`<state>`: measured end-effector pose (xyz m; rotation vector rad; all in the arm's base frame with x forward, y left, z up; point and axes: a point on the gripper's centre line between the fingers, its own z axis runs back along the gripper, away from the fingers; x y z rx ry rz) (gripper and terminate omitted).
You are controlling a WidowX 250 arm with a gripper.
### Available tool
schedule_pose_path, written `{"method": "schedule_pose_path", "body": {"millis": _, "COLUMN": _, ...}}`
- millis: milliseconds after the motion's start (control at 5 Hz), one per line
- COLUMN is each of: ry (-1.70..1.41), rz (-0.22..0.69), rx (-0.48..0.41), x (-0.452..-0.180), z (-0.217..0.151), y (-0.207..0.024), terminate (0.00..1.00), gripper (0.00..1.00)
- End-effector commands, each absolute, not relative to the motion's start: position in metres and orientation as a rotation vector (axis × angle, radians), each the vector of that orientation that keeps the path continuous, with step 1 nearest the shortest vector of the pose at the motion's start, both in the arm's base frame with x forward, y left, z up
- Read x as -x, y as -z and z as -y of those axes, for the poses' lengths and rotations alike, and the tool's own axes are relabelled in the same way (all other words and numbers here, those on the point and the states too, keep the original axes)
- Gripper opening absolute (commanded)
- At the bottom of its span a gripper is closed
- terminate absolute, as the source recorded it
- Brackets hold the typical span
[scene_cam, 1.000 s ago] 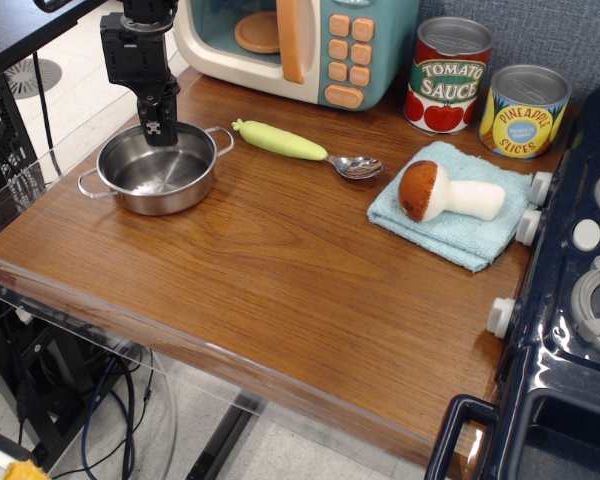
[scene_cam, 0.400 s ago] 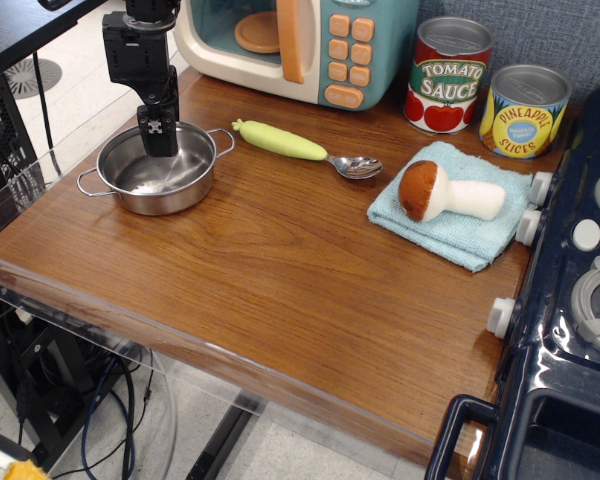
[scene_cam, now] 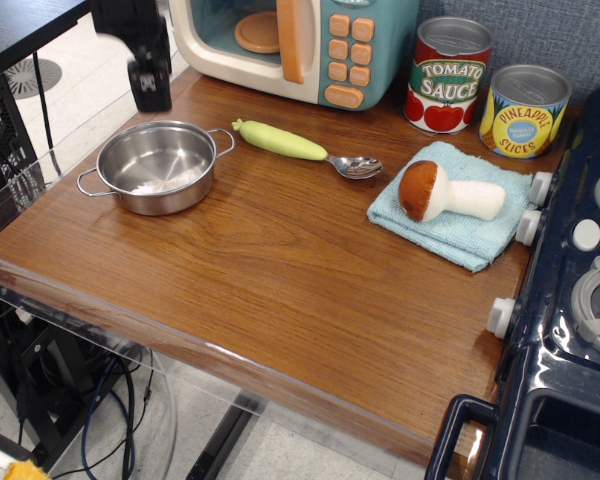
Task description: Move pot to the left of table in front of spoon and microwave.
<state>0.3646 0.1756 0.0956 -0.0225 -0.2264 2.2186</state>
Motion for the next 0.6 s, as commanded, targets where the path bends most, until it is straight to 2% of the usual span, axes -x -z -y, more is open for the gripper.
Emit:
{"method": "schedule_pose_path", "body": {"millis": 0, "ry": -2.27, "rz": 0.384, "rx": 0.168, "x": -0.3423, "z": -0.1614, "y": -0.1341, "terminate": 0.0, "gripper": 1.0}}
{"method": "schedule_pose_path", "body": {"millis": 200, "ry": -2.27, "rz": 0.384, "rx": 0.168, "x": -0.3423, "z": -0.1614, "y": -0.1341, "terminate": 0.0, "gripper": 1.0}}
{"method": "schedule_pose_path", "body": {"millis": 400, "ry": -2.27, "rz": 0.384, "rx": 0.168, "x": -0.3423, "z": -0.1614, "y": -0.1341, "terminate": 1.0, "gripper": 1.0}}
